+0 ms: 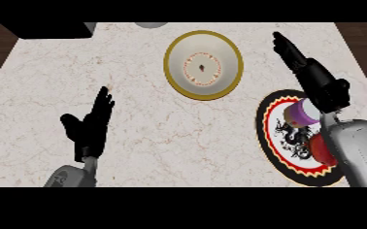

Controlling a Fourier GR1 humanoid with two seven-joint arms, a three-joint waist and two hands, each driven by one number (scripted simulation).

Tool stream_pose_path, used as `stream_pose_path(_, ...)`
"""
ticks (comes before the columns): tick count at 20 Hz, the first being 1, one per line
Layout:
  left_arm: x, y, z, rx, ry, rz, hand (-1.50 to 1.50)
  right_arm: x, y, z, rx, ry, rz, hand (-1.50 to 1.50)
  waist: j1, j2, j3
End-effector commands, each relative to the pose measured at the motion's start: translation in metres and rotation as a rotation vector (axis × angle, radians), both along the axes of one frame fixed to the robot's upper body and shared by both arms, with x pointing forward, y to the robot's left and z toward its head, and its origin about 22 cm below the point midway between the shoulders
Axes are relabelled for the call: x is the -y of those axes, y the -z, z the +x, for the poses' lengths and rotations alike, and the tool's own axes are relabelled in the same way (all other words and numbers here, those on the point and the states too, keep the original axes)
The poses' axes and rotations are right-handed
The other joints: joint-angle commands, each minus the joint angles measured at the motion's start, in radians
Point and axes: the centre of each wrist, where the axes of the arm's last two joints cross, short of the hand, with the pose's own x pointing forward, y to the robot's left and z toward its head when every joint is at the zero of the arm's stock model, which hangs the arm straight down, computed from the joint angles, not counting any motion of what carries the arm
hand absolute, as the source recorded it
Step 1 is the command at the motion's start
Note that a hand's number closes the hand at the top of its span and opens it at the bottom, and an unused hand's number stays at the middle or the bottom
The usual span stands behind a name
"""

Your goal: Pick the can from the plate and place it in the bowl

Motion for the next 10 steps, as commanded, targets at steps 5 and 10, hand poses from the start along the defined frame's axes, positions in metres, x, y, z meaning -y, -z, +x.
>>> stream_pose_path(5, -0.011, -0.041, 0.023, 0.189, 0.098, 0.135, 0.00, 0.013, 0.060, -0.021, -0.229, 0.548, 0.124, 1.50, -0.013, -0.036, -0.005)
stream_pose_path(10, -0.002, -0.042, 0.023, 0.187, 0.115, 0.128, 0.00, 0.057, 0.060, -0.028, 0.059, 1.057, 0.019, -1.50, -0.071, -0.044, -0.003)
